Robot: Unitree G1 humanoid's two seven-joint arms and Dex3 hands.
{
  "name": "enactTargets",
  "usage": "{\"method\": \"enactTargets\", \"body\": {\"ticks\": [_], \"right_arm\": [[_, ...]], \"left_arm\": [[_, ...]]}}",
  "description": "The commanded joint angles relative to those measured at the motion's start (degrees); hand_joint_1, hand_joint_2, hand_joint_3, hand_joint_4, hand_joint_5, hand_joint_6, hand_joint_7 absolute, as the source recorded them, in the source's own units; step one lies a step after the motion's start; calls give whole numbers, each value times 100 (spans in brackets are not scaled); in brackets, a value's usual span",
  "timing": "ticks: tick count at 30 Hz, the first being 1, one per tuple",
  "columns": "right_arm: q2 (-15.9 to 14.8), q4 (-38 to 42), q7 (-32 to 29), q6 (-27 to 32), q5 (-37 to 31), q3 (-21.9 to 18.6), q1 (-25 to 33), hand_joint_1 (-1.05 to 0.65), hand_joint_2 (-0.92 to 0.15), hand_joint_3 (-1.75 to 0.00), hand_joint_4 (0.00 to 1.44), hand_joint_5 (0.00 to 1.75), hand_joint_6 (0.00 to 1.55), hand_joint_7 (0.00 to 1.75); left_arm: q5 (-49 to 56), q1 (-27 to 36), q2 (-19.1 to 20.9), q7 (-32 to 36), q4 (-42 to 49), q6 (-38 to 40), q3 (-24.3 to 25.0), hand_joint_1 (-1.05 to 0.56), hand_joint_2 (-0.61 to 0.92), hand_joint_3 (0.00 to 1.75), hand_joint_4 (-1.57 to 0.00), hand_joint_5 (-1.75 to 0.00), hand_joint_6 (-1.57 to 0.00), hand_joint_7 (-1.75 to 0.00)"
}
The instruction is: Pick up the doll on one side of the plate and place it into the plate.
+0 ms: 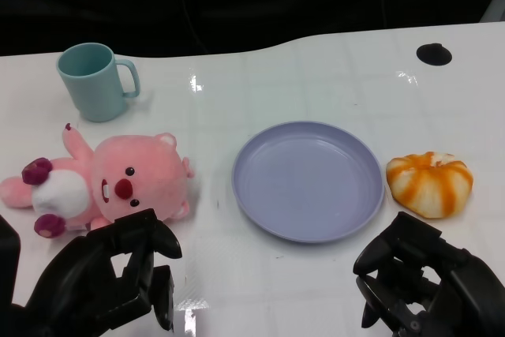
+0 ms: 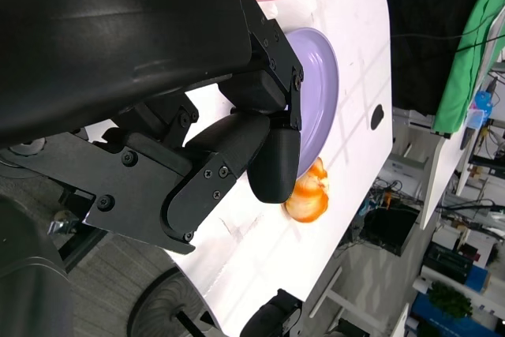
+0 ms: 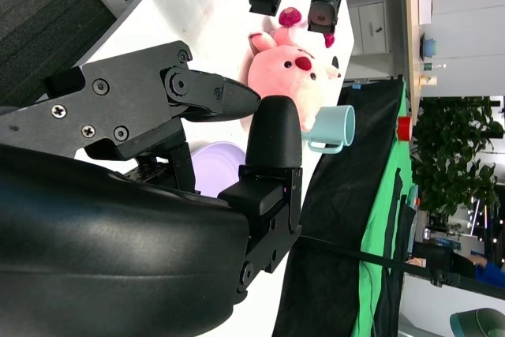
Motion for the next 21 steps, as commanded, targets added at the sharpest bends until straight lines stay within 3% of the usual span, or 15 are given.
{"method": "enactTargets", "body": {"ticks": [1,21], "right_arm": [[-37,-17,-5,-50,6,-23,-15,-34,-89,-59,61,173,49,160],[-45,-27,-22,-71,-54,2,-24,-34,-88,-61,61,173,50,159]], "left_arm": [[104,-30,93,10,12,-55,-4,-4,45,142,-97,-175,-81,-168],[90,-42,77,23,5,-19,18,-4,44,143,-97,-175,-80,-169]]}}
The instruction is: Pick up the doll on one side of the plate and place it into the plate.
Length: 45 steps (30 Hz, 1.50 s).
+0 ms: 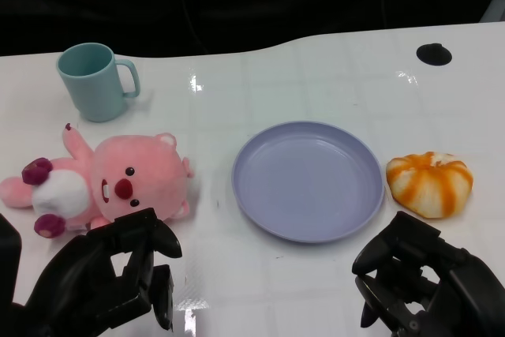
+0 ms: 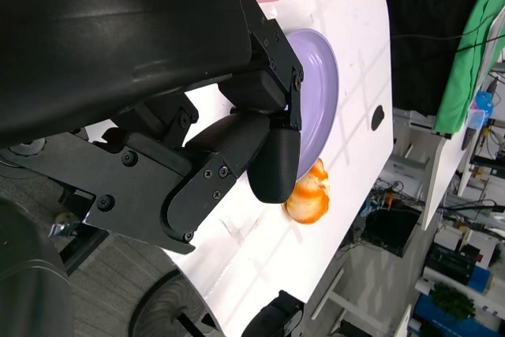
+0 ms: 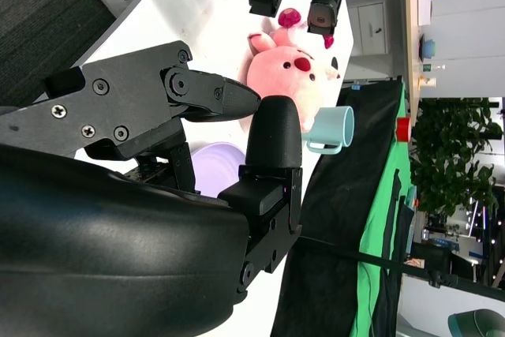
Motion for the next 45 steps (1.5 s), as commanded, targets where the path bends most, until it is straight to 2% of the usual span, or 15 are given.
{"method": "enactTargets", "body": {"ticks": [1,13,17,19,22,23,29,32,35,38,39,40,41,42,45], "right_arm": [[-40,-30,-20,-42,-18,-22,-10,-34,-88,-61,61,173,50,159],[-51,-37,-18,-48,-18,-17,-5,-34,-87,-62,61,173,49,160],[-48,-32,-15,-52,-3,-26,2,-34,-87,-61,61,173,49,160],[-50,-19,-10,-75,-7,-25,3,-34,-87,-61,61,173,49,159],[-49,-17,-11,-67,-7,-22,5,-35,-87,-61,61,172,49,159],[-49,-20,-16,-59,-12,-20,5,-35,-87,-61,61,172,50,159],[-38,-43,-31,-27,-19,1,7,-35,-87,-61,62,172,50,159],[-23,-43,-53,-26,-28,19,7,-34,-87,-61,62,172,50,159],[-26,-44,-59,-22,-26,28,2,-34,-87,-61,62,172,50,159],[-31,-56,-71,-16,-32,34,1,-34,-87,-61,62,172,50,159],[-33,-65,-83,-20,-52,41,2,-34,-87,-61,62,172,50,159],[-35,-73,-96,-24,-71,47,3,-34,-87,-61,62,172,50,159],[-34,-86,-108,-13,-86,56,6,-34,-87,-61,62,172,50,159],[-33,-89,-110,-20,-94,62,10,-35,-87,-61,62,171,50,159],[-27,-78,-92,-61,-105,66,20,-35,-87,-61,62,171,50,159]], "left_arm": [[49,-24,73,16,7,-20,20,-4,44,143,-98,-175,-81,-169],[1,-3,47,-7,-1,-46,47,-3,44,146,-97,-175,-79,-170],[-57,11,-12,19,-17,-82,103,-3,42,147,-93,-174,-78,-165],[-66,29,-26,19,-46,-146,123,-4,44,142,-87,-170,-78,-158],[-120,53,-85,94,-146,-160,181,-11,51,120,-80,-152,-77,-131],[-165,51,-103,87,-158,-157,208,-12,51,120,-77,-147,-77,-120],[-489,43,-231,20,-214,-196,418,-15,42,127,-67,-135,-72,-93],[-594,29,-254,-75,-203,-344,498,-21,50,104,-65,-121,-72,-74],[-794,8,-297,-155,-153,-422,572,-23,58,86,-61,-115,-70,-63],[-891,-12,-298,-288,-88,-595,609,-24,60,82,-61,-114,-70,-61],[-920,-38,-302,-424,-35,-755,644,-32,70,57,-54,-104,-63,-47],[-931,-57,-301,-534,11,-889,669,-36,80,36,-51,-98,-62,-36],[-896,-68,-277,-618,45,-1018,678,-39,86,23,-49,-93,-62,-28],[-786,-70,-231,-676,64,-1174,665,-44,89,14,-45,-87,-60,-21],[-612,-116,-122,-833,135,-1506,661,-53,92,9,-32,-77,-50,-10]]}}
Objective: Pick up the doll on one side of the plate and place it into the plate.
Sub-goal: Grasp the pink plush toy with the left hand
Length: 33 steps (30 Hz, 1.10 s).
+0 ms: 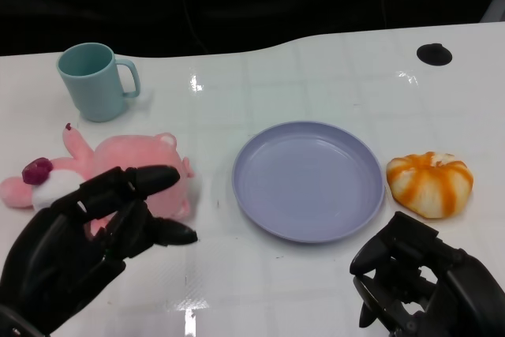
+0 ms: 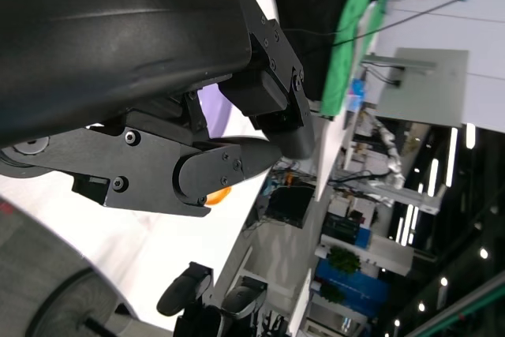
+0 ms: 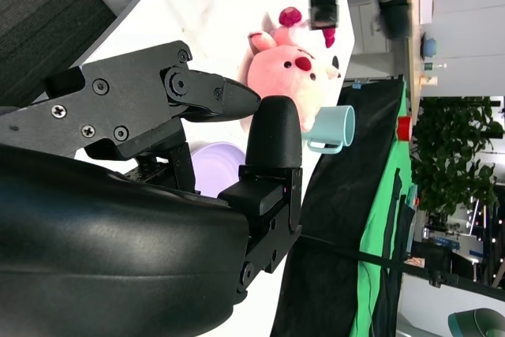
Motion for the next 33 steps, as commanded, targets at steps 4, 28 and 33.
{"method": "enactTargets", "body": {"ticks": [4,28,33], "right_arm": [[-27,-104,-15,-38,-14,11,27,-34,-87,-61,62,171,50,158],[3,-126,-10,62,78,-12,23,-35,-90,-55,61,171,50,158],[15,-128,-21,101,86,-22,14,-35,-91,-55,61,171,50,158]], "left_arm": [[677,-112,362,-198,141,-848,50,-59,92,13,-17,-69,-41,-4],[4868,-820,2128,689,307,-2177,-132,-69,92,3,0,-31,-16,-1],[6015,-956,2524,717,244,-1827,-448,-68,88,2,0,-28,-17,-2]]}}
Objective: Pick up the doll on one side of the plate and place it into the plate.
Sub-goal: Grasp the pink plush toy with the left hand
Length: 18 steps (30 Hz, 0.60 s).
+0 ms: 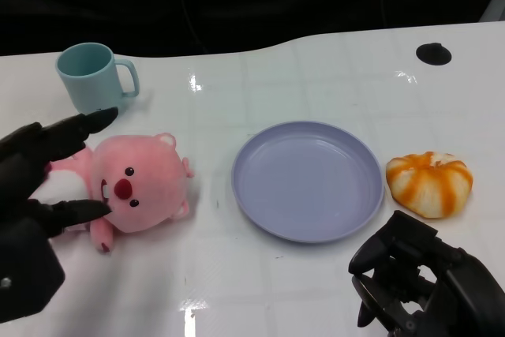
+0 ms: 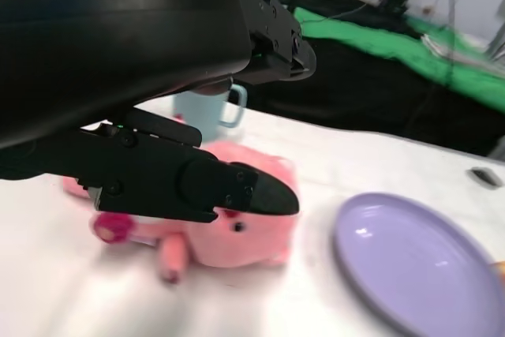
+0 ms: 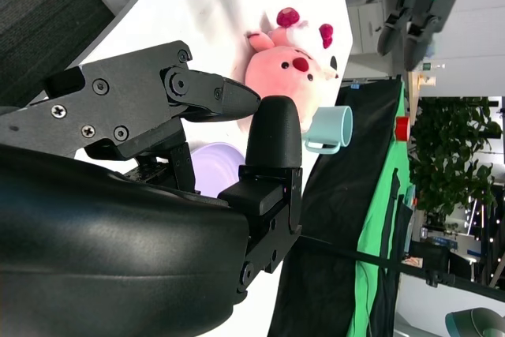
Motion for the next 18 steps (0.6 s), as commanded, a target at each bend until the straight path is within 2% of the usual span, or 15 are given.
{"method": "enactTargets", "body": {"ticks": [1,12,18], "right_arm": [[-10,-40,-20,41,63,-31,1,-34,-91,-55,61,170,50,158],[-9,-60,-35,58,35,-18,13,-35,-90,-55,62,171,50,158],[0,-97,-33,104,86,-24,40,-35,-91,-55,61,171,50,159]], "left_arm": [[640,-161,246,122,-26,188,-221,-67,88,1,-1,-28,-17,-1],[1987,-692,414,238,564,451,-923,-68,86,0,0,-26,-13,0],[2370,-1086,434,-13,1010,774,-1361,-70,89,1,0,-12,-6,0]]}}
